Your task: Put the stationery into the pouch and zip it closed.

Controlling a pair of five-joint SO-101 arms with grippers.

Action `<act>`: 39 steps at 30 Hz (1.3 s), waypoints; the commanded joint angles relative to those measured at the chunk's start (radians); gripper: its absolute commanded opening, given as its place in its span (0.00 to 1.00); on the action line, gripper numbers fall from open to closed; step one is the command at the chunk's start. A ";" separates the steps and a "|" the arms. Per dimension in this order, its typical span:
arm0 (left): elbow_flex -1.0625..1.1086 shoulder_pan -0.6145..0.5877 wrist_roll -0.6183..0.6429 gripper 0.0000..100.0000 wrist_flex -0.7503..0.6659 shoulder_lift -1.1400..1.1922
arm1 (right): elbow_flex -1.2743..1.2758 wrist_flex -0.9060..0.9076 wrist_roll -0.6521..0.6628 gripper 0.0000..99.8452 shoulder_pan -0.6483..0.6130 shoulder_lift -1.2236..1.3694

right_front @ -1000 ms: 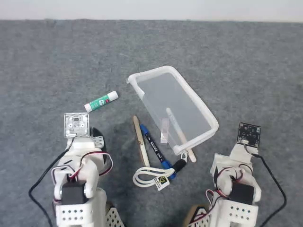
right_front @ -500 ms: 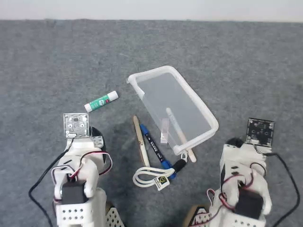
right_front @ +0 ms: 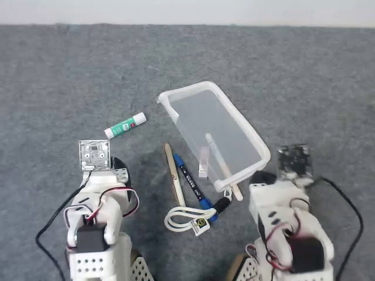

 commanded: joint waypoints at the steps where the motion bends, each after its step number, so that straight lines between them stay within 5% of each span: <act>1: -0.010 0.003 -0.005 0.02 -0.028 -0.018 | -0.087 -0.036 -0.072 0.01 -0.102 0.171; 7: -0.010 0.005 -0.005 0.02 -0.028 -0.018 | -0.180 -0.050 -0.198 0.02 -0.328 0.478; 11: -0.010 0.005 -0.005 0.02 -0.028 -0.018 | -0.186 -0.073 -0.241 0.13 -0.410 0.641; 15: -0.010 0.005 -0.005 0.02 -0.028 -0.018 | -0.213 -0.074 -0.284 0.21 -0.421 0.769; 30: -0.010 0.005 -0.005 0.02 -0.029 -0.018 | -0.264 -0.265 -0.405 0.19 -0.541 1.167; 39: -0.010 0.005 -0.005 0.02 -0.029 -0.018 | -0.265 -0.282 -0.396 0.19 -0.466 1.305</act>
